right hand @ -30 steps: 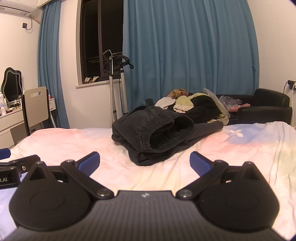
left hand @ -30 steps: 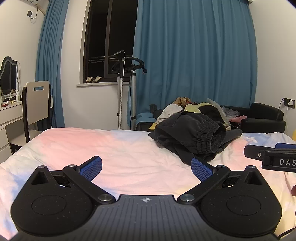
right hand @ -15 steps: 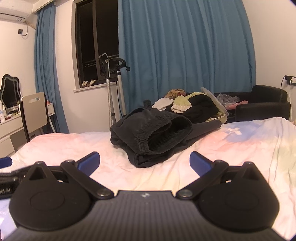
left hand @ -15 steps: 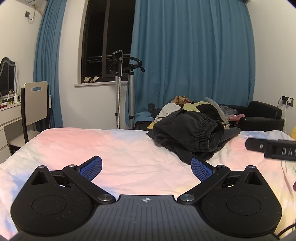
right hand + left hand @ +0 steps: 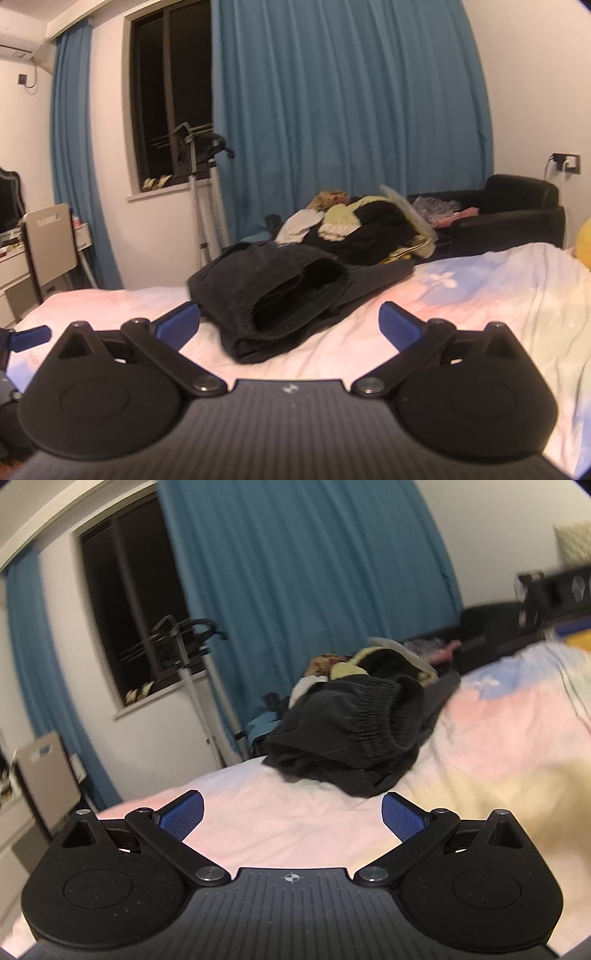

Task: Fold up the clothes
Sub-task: 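Reach the left tool to the elastic waistband and close on it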

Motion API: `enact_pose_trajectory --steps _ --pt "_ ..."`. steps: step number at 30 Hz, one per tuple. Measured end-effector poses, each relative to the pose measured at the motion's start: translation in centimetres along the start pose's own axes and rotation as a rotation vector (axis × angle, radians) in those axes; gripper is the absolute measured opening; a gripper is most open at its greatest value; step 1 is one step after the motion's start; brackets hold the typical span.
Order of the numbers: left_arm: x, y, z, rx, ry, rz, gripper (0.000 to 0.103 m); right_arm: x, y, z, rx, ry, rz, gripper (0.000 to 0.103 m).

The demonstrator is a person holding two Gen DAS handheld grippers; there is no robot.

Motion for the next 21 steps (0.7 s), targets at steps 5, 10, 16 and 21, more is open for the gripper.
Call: enact_pose_trajectory --steps 5,10,16,21 --pt "-5.7 -4.7 -2.3 -0.136 -0.022 0.039 0.103 -1.4 -3.3 0.2 -0.081 0.025 0.016 0.103" --pt "-11.8 -10.1 -2.9 -0.376 -0.025 0.063 0.103 -2.9 -5.6 1.3 -0.182 0.080 0.017 0.103" --pt "-18.9 -12.0 -3.1 -0.542 0.002 -0.051 0.100 -5.0 -7.7 2.9 -0.268 0.131 0.026 0.103" --pt "-21.8 -12.5 -4.3 -0.616 -0.065 -0.089 0.082 -6.8 -9.0 4.4 -0.322 0.179 0.043 0.103"
Point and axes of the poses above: each gripper's, at about its wrist camera, not at the fingertips, and x roughly against the way its jaws point, y to its left, z to its underside, the point moved 9 cm from there along -x, roughly the way its jaws point, and after that the axes turned 11 degrees about -x, right-handed, at the moved point
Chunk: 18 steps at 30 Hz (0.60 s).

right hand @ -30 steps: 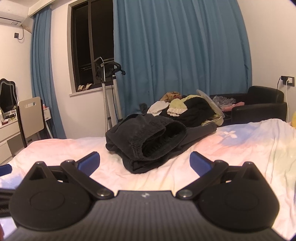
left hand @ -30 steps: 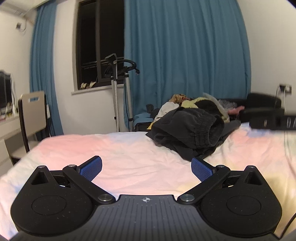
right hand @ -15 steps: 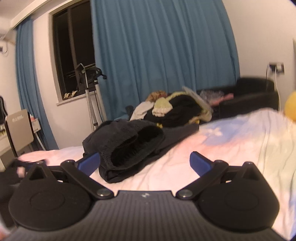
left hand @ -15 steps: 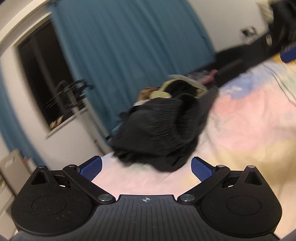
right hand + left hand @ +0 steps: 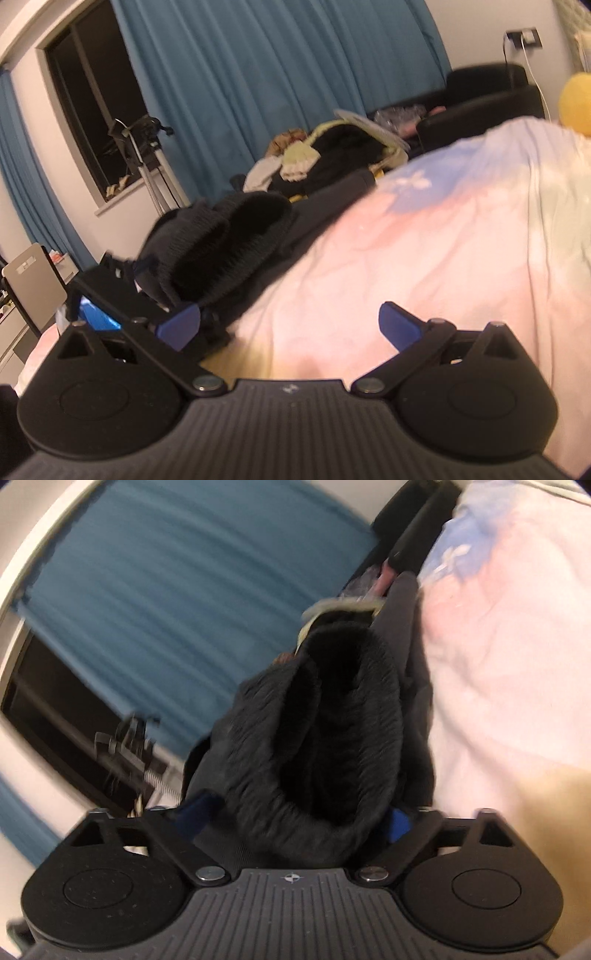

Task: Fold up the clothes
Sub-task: 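Reach the left tool to the elastic waistband and close on it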

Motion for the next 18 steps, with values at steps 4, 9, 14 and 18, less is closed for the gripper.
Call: enact_pose_trajectory --steps 4,9,14,18 --pt "0.3 1.5 -0.5 0.086 -0.022 -0.012 0.055 -0.8 -0.5 0.5 -0.021 0.020 0.003 0.103" --pt "2.1 5.3 0.0 0.224 0.028 0.015 0.043 -0.7 -0.7 0.3 -0.008 -0.006 0.024 0.103" --pt "6.8 9.5 1.9 0.344 0.020 -0.003 0.032 -0.3 -0.4 0.4 0.033 -0.017 0.033 0.103" --pt "11.6 13.2 3.7 0.475 -0.006 -0.016 0.028 0.2 0.2 0.4 0.062 -0.027 0.022 0.103"
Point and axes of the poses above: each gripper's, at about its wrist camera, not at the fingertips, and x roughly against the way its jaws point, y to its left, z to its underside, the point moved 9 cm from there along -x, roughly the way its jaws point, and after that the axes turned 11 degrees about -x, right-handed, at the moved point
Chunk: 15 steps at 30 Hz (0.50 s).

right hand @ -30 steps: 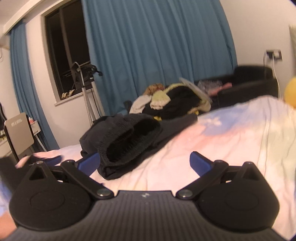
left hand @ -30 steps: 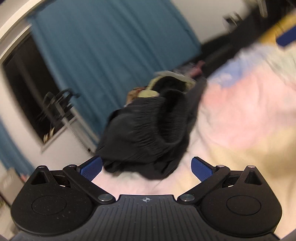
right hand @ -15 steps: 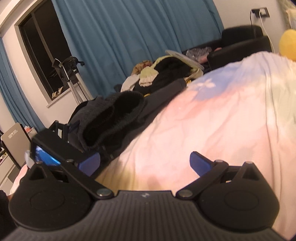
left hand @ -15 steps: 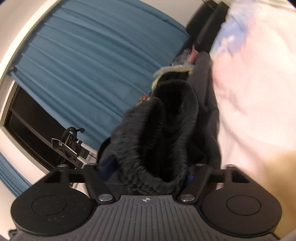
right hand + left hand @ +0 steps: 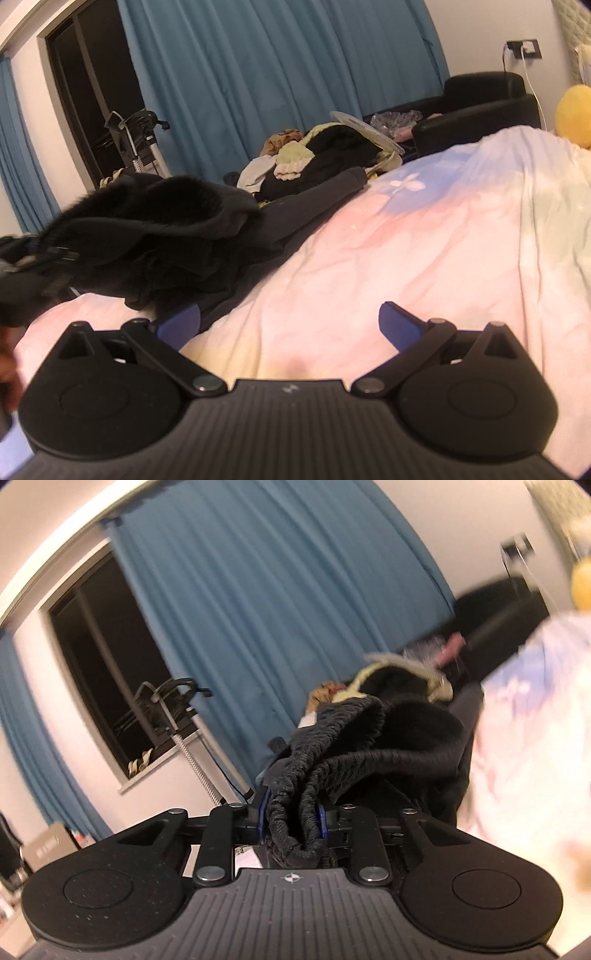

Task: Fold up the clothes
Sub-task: 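Reach the left tool to the elastic waistband and close on it, then lift the waistband with the left tool and pull the sweatpants open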

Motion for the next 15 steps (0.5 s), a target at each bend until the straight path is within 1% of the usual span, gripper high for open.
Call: enact_pose_trajectory --steps 3,4,8,10,12,15 --pt "3.7 2.7 0.8 0.118 -0.007 0.011 0.027 0.7 0.6 -0.1 0.025 -0.010 -0.012 0.103" --pt "5.9 3.1 0.8 0.161 -0.010 0.013 0.027 1.0 0.9 -0.1 0.031 -0.014 -0.016 0.103" --pt "10.2 7.2 3.9 0.390 0.021 0.027 0.027 2.4 1.8 -0.3 0.054 -0.032 -0.037 0.103" --pt "11.4 9.4 6.3 0.528 0.069 0.034 0.027 2.8 2.4 -0.1 0.076 -0.035 -0.046 0.103" --pt "12.0 11.1 9.5 0.645 0.127 0.035 0.028 2.9 3.0 0.2 0.095 -0.028 -0.055 0.103" --pt "11.1 12.4 15.4 0.789 0.253 0.026 0.028 2.5 3.9 1.0 0.121 0.004 -0.064 0.103"
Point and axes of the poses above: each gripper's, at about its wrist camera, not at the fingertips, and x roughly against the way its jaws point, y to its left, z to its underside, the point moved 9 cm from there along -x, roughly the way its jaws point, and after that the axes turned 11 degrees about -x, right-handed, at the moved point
